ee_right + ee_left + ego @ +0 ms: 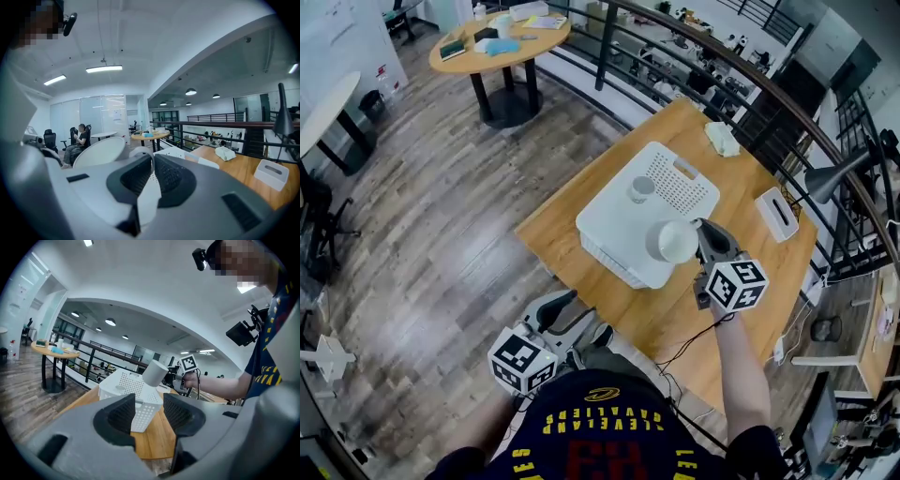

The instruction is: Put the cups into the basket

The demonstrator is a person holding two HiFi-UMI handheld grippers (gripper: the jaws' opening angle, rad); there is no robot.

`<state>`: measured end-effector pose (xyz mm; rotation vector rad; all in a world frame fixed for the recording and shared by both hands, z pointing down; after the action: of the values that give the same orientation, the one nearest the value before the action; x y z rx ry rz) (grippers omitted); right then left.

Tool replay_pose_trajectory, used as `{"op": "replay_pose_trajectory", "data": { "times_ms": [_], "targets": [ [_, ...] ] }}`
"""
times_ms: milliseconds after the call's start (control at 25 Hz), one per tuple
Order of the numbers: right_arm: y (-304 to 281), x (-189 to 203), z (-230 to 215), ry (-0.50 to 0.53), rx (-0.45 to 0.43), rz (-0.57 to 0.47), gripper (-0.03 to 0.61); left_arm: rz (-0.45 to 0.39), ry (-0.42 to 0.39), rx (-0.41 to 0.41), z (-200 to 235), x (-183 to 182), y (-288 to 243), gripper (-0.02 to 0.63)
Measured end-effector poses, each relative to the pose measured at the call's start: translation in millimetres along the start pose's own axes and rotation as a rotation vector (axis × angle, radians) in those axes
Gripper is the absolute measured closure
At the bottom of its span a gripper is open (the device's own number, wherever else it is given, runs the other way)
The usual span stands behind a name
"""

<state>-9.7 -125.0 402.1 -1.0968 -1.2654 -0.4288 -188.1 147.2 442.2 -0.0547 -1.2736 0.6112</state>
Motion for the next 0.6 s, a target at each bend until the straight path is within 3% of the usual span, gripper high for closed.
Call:
{"op": "replay_pose_trajectory", "data": {
  "times_ms": [160,320,480,600],
  "targets": [
    [-23,-7,-3,0.03,-0.033,0.023,0.546,-0.008,-0.171,-0.019,10,-59,-28,0.432],
    [-40,-8,-5,0.058,-0.067,0.054,0.546,0.018,-0.346,0.032,0,-110,-81,0.335],
    [-52,-11,-11,0.049,-0.093,0.066,0.547,0.103,-0.43,0.089,-5,-125,-138,0.262],
    [-57,-13,-18,0.046,-0.098,0.075,0.546,0.167,-0.485,0.088,-3,-127,-166,0.234]
  ]
}}
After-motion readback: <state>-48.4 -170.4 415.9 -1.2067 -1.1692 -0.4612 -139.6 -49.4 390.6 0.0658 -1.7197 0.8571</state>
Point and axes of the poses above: the fingertips, and each gripper's own axes: y backward along the fingers, z to its left, x out of its underside, the point moved 6 cm from there along y, backward along the fingers, and after that the axes turned 9 degrees about z, right-handed, at the moved point
